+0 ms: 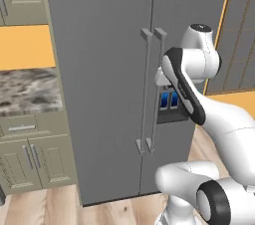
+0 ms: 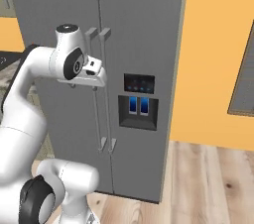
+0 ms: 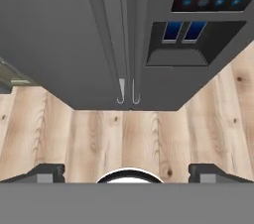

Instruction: Gather the garlic and mushroom from the fridge and place them on a tray on the dining counter. Then gather the chicken drumstick and fish from the fridge and place them on the other tray.

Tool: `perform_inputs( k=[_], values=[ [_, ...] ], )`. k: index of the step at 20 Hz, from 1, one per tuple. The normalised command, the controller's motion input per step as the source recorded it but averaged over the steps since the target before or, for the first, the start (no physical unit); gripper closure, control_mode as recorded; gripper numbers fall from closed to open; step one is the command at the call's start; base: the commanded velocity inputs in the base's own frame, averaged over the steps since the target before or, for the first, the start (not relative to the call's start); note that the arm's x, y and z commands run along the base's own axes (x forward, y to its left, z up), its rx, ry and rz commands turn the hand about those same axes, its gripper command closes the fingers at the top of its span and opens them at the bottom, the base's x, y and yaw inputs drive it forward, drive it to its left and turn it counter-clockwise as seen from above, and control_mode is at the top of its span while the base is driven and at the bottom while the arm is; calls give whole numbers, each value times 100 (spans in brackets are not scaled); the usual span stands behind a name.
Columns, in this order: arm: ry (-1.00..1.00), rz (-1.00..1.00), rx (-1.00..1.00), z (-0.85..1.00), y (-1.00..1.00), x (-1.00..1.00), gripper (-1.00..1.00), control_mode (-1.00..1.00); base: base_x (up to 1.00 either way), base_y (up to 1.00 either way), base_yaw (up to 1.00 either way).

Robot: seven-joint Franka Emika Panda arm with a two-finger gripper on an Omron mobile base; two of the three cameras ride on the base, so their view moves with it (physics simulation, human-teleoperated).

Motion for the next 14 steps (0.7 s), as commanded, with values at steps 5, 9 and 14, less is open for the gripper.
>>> perform_inputs(
  k=[5, 9, 14],
  values=[
    [0, 0, 0, 0, 0, 0, -100, 100, -19, 1, 0],
    [0, 0, 0, 0, 0, 0, -100, 100, -41, 6, 0],
    [-2, 0, 0, -13, 0, -10, -100, -100, -7, 0, 0]
  ],
)
